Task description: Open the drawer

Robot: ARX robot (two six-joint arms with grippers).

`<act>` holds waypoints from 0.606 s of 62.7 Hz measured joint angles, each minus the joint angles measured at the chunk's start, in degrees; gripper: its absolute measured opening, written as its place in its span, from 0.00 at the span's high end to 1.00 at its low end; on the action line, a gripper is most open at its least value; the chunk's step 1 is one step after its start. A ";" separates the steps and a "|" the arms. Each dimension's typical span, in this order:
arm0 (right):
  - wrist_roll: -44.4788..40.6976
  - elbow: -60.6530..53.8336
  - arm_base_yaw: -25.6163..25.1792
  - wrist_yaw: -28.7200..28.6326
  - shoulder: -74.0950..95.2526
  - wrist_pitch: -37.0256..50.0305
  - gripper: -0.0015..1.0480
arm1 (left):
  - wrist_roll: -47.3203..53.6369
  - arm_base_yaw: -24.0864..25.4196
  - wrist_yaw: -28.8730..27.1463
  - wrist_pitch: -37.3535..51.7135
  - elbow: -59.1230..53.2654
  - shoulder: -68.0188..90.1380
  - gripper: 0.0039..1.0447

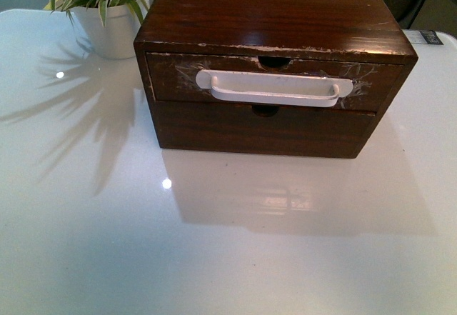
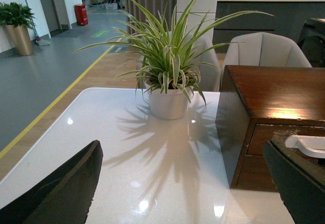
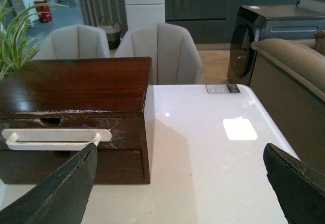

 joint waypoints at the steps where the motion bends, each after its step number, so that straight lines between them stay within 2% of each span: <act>1: 0.00 0.00 0.00 -0.02 0.00 0.00 0.09 | 0.00 0.00 0.00 0.00 0.00 0.00 0.08; 38: 0.00 0.00 0.00 0.00 0.00 0.00 0.09 | 0.00 0.00 0.00 0.00 0.00 0.00 0.08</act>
